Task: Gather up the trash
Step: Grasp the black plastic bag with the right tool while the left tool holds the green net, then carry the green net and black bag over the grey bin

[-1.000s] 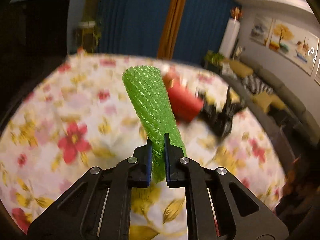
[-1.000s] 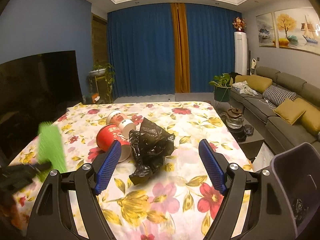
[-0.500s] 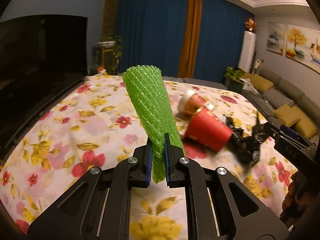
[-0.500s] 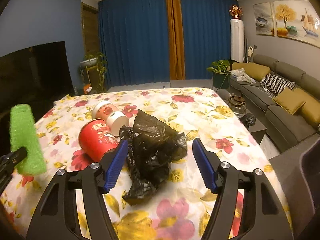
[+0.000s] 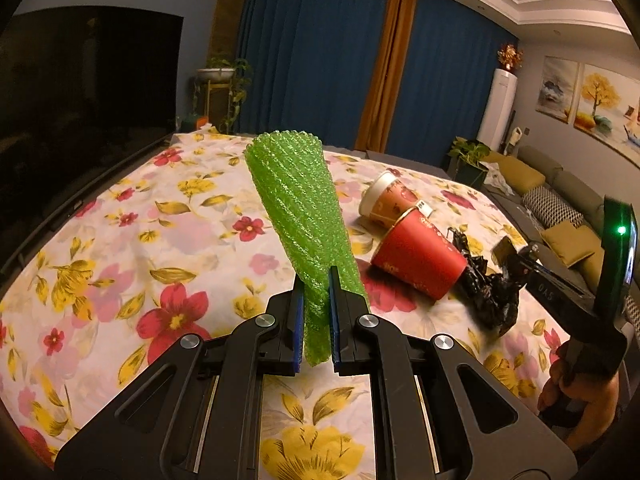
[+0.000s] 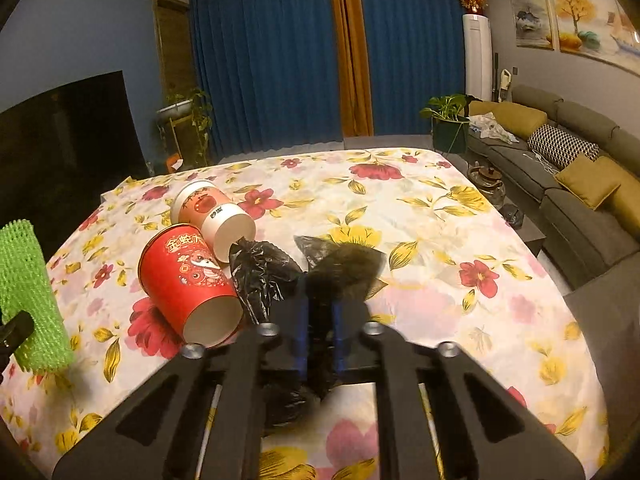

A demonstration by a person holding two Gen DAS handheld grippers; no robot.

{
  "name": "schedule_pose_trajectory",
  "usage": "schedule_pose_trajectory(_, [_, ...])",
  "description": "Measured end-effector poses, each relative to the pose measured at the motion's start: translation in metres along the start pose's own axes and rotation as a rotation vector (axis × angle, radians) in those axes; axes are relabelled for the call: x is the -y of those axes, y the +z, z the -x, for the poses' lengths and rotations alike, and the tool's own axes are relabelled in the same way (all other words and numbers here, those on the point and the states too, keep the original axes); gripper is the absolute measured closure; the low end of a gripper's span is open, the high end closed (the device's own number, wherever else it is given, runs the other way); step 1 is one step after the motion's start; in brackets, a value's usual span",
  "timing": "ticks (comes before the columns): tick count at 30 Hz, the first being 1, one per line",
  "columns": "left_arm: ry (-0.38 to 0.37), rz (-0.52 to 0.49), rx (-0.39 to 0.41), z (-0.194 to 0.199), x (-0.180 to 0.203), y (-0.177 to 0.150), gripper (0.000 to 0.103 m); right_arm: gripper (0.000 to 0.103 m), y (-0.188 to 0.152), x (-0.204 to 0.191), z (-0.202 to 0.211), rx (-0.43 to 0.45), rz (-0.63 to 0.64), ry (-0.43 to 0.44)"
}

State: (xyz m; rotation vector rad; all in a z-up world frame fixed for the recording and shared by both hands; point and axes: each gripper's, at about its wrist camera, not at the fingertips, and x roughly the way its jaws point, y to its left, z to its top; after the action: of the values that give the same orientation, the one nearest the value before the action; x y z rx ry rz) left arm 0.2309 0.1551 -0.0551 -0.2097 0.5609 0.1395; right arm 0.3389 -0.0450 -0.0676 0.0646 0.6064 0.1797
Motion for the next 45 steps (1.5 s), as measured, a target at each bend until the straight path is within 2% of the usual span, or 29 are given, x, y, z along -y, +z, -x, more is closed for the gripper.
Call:
schedule_pose_trajectory(11, [-0.004, -0.006, -0.009, -0.005, 0.002, -0.003, 0.094, 0.099, 0.001, 0.008, 0.034, 0.084, -0.012, -0.019])
schedule_pose_trajectory(26, [0.001, -0.027, 0.008, 0.002, 0.006, -0.007, 0.094, 0.099, -0.012, 0.02, 0.128, 0.187, 0.015, 0.004])
schedule_pose_trajectory(32, [-0.02, -0.033, 0.025, 0.028, 0.016, -0.016, 0.094, 0.099, -0.026, 0.034, 0.167, 0.214, 0.021, 0.016])
schedule_pose_trajectory(45, [-0.111, -0.082, 0.077, 0.1, 0.057, -0.04, 0.094, 0.099, -0.053, 0.04, 0.22, 0.252, 0.057, 0.051])
